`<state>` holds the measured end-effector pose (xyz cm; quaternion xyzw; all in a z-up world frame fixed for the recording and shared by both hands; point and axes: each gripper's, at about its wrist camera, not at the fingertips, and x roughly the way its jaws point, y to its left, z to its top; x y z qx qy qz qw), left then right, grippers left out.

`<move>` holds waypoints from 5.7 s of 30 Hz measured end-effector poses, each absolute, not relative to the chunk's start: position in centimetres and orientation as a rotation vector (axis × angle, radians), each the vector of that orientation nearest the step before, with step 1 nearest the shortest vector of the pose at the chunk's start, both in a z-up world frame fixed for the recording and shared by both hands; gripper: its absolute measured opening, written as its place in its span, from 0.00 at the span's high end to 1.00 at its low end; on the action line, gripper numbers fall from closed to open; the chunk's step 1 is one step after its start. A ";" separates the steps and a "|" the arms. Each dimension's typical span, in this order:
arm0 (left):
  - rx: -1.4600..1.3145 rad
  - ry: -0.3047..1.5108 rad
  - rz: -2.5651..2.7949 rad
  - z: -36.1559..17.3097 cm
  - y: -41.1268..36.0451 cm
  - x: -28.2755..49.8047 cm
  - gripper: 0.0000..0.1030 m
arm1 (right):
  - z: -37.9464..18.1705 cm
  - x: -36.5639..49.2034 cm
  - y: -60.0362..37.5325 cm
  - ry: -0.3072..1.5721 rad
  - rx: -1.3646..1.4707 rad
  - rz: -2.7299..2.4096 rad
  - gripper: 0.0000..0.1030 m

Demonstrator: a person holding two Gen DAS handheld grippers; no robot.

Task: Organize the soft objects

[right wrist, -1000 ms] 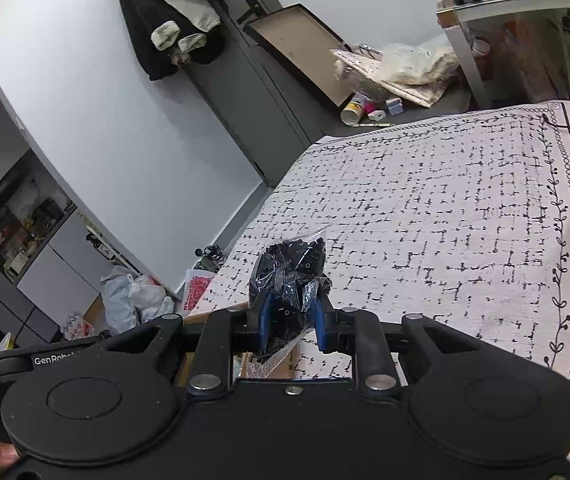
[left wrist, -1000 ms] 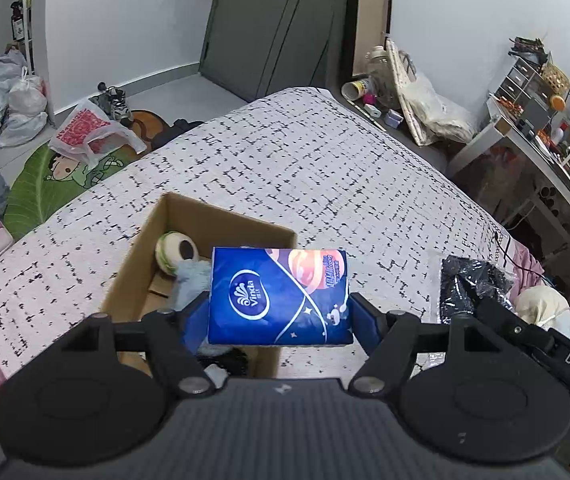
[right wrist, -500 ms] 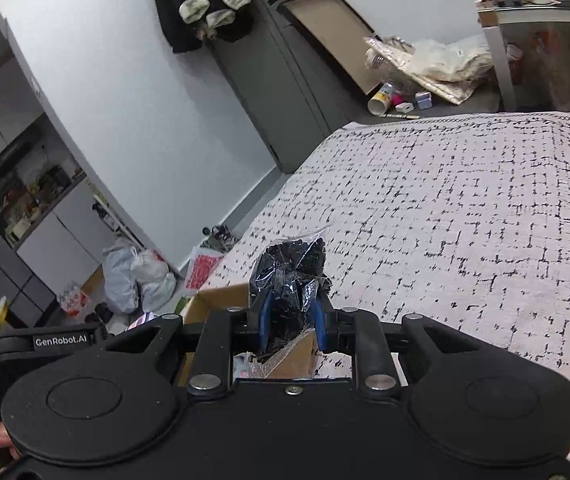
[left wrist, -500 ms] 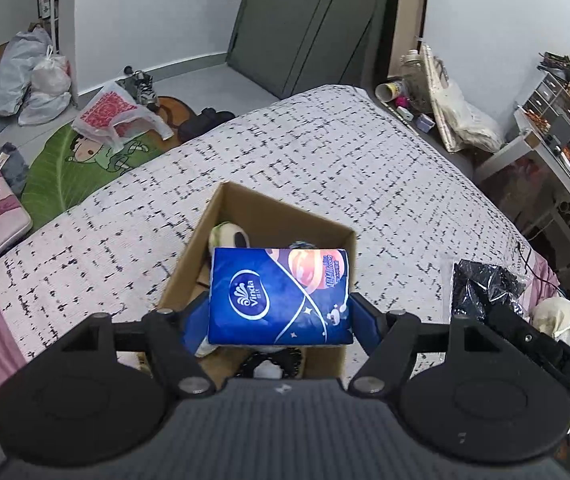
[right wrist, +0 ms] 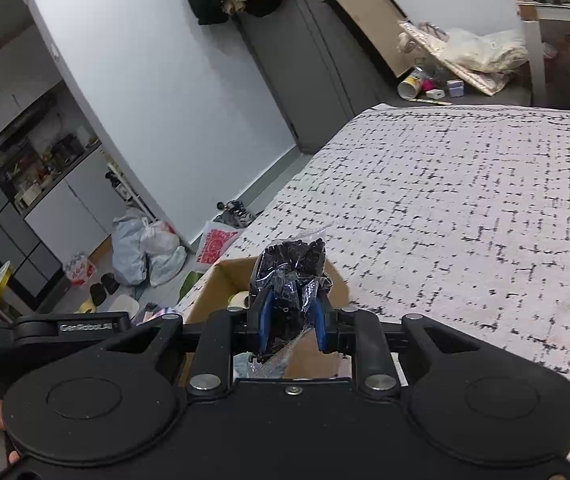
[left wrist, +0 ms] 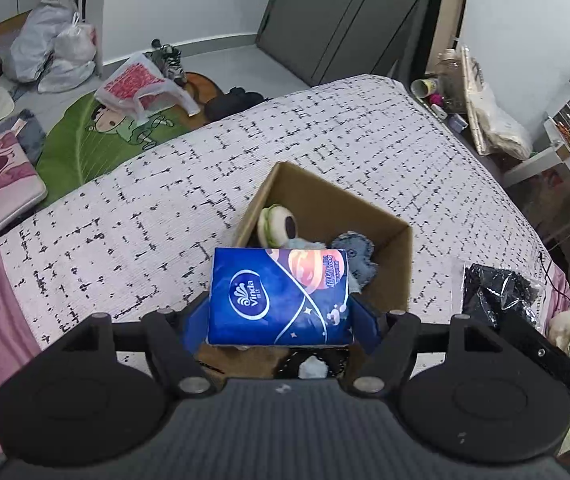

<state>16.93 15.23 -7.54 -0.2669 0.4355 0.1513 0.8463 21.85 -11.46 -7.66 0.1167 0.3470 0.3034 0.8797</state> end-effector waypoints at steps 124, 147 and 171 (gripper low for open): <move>-0.192 0.755 0.047 5.8 2.1 2.1 0.01 | 2.8 5.6 -24.8 0.707 0.195 0.446 0.00; -0.187 0.772 0.079 5.3 3.8 1.0 0.01 | 3.0 5.1 -22.8 0.726 0.150 0.463 0.00; -0.182 0.789 0.047 4.3 4.3 1.4 0.01 | 1.4 5.8 -22.7 0.773 0.172 0.433 0.00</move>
